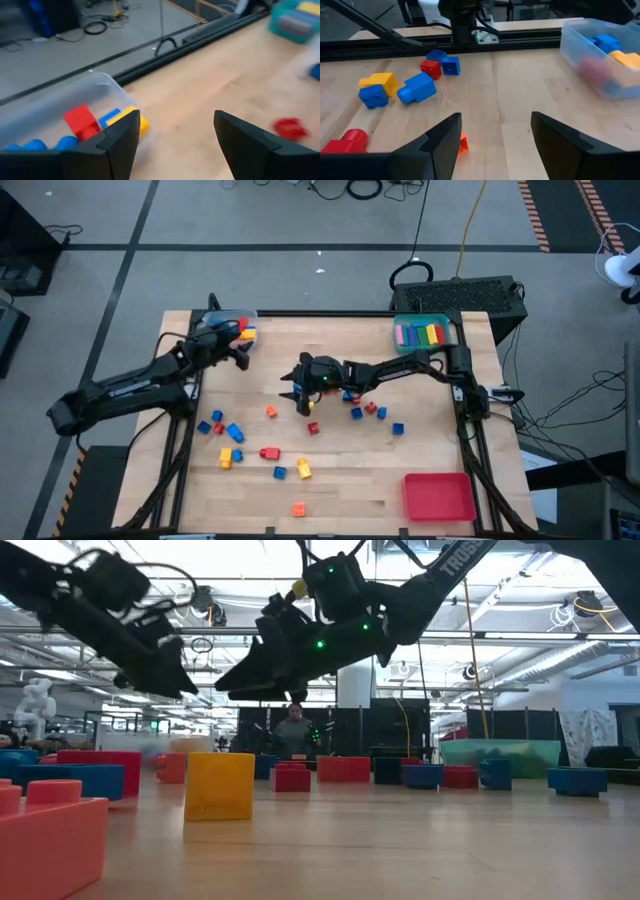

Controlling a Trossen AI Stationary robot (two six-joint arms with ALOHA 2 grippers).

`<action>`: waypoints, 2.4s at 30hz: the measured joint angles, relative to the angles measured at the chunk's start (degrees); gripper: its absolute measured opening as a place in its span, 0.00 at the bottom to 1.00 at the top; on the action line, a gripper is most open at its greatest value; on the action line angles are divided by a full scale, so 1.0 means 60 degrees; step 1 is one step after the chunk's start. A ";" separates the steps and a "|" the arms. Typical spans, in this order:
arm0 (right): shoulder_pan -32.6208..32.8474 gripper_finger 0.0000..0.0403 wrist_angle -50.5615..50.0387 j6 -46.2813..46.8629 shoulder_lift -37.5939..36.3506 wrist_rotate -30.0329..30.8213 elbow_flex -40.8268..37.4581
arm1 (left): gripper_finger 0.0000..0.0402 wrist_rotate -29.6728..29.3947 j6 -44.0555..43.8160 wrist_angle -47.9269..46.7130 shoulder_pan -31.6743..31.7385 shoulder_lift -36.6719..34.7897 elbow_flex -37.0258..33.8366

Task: Sort blocks by size
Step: Put the big yellow game piece into the transparent bin

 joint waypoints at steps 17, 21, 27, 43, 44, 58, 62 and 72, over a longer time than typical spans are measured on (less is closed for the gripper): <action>0.0746 0.56 -0.1180 -0.0065 0.0697 -0.1180 0.1423 | 0.51 0.1520 -0.3113 -0.3984 -0.4107 -0.1753 0.0206; 0.1239 0.56 -0.1259 0.0590 0.0688 -0.1717 0.1428 | 0.49 0.1569 -0.3014 -0.3923 -0.5098 -0.1704 0.0206; 0.2476 0.56 -0.2056 0.0422 0.0816 0.0917 0.1415 | 0.49 0.1428 -0.1877 -0.2846 -0.6264 -0.1508 0.0206; 0.4159 0.56 -0.3972 0.5287 0.0754 0.2014 0.1432 | 0.49 0.0896 0.0491 0.0660 -0.8988 0.1603 0.0206; 0.4259 0.56 -0.4298 0.5736 0.0754 0.1979 0.1538 | 0.49 0.0843 0.0578 0.0947 -0.9063 0.1878 0.0206; 0.5007 0.56 -0.9214 0.9782 0.0754 0.3993 0.3739 | 0.49 0.0267 0.0155 0.2908 -0.9601 0.4649 0.0206; 0.5401 0.56 -0.9348 1.1210 0.0754 0.3532 0.3917 | 0.49 0.0182 -0.0086 0.2917 -0.9669 0.5065 0.0206; 0.5785 0.56 -1.0188 1.4563 0.0754 0.2012 0.4529 | 0.49 0.0175 -0.0034 0.3009 -0.9669 0.5310 0.0202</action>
